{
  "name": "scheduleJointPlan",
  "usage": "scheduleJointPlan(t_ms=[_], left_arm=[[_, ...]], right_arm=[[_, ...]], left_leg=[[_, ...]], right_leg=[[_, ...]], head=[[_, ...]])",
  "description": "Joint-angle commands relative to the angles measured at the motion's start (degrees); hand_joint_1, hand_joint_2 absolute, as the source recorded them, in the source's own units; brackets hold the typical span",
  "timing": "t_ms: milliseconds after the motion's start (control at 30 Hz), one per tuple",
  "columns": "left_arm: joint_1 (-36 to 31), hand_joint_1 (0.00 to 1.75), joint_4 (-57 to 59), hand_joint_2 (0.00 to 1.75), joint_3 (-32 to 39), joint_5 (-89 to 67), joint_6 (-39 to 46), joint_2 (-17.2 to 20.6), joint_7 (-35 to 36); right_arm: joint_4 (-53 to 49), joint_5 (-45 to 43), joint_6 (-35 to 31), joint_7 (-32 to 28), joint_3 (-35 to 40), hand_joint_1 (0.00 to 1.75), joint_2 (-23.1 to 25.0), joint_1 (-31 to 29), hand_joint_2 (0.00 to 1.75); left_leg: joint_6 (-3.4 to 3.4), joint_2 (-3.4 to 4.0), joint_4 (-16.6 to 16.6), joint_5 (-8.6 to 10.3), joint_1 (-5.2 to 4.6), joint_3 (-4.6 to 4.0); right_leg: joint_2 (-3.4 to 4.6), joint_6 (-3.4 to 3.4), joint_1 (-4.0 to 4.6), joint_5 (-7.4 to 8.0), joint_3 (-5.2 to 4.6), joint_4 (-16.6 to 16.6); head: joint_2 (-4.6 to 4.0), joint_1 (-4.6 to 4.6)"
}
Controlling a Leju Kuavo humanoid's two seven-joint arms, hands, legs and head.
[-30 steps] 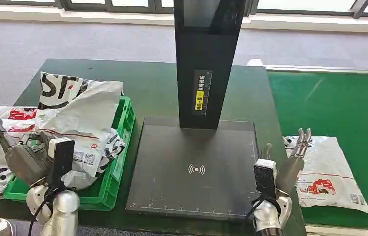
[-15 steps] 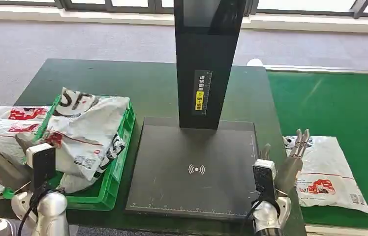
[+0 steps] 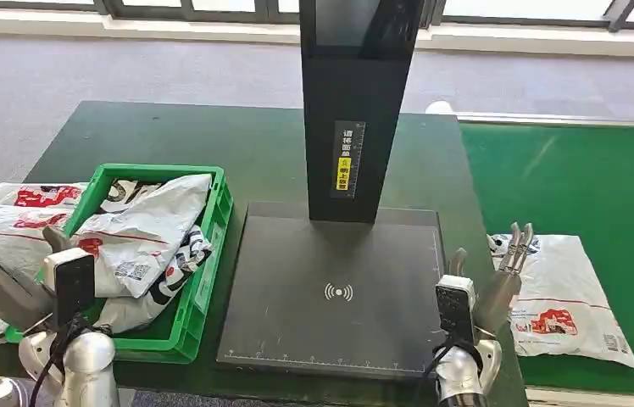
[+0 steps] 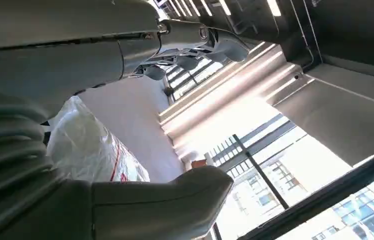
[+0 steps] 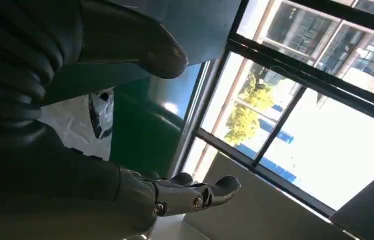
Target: Moved the parcel from conveyor to table for the left to box.
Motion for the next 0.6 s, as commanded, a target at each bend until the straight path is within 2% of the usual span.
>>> scheduleJointPlan(t_ms=[33,267,333,367,433,600], left_arm=[[-2.5,0.0,1.9,1.75,4.3,-0.3,-0.2,-2.8,0.3],[-1.5,0.0,4.1,1.75,2.0,6.1,-0.2,-2.8,-2.6],[1.1,0.0,4.6,1.75,-4.1,9.2,-0.2,-2.8,-0.9],[-0.6,0.0,11.3,1.75,-7.4,14.8,-0.2,-2.8,-3.9],[-0.6,0.0,11.3,1.75,-7.4,14.8,-0.2,-2.8,-3.9],[-0.6,0.0,11.3,1.75,-7.4,14.8,-0.2,-2.8,-3.9]], right_arm=[[1.8,-0.3,0.1,0.1,-1.9,0.0,-0.3,-1.2,1.75],[2.8,0.8,0.1,0.1,-3.8,0.0,-0.4,-2.0,1.75],[2.6,1.2,0.3,0.1,-4.9,0.0,-0.6,-1.7,1.75],[3.4,1.8,0.1,0.1,-5.6,0.0,-0.8,-2.1,1.75],[3.4,1.8,0.1,0.1,-5.6,0.0,-0.8,-2.1,1.75],[3.4,1.8,0.1,0.1,-5.6,0.0,-0.8,-2.1,1.75]], left_leg=[[0.01,-0.01,0.0,0.01,-0.01,0.04],[0.03,0.01,-0.2,0.04,-0.03,0.18],[0.03,-0.04,-0.1,0.03,-0.04,0.13],[0.05,-0.16,-0.2,0.05,-0.07,0.18],[0.06,-0.31,-0.2,0.11,-0.08,0.18],[0.05,0.0,-0.1,0.02,-0.1,0.15]], right_leg=[[-0.05,-0.01,0.0,0.0,0.06,-0.1],[-0.08,-0.02,-0.01,0.03,0.23,-0.2],[-0.11,-0.01,-0.03,0.01,0.17,-0.1],[-0.23,0.01,-0.05,-0.01,0.28,-0.2],[-0.38,0.01,-0.07,0.0,0.29,-0.2],[-0.04,0.02,-0.09,0.02,0.14,-0.1]], head=[[0.02,0.0],[0.02,0.0],[0.02,0.0],[0.02,0.0],[0.0,0.0],[0.0,0.0]])
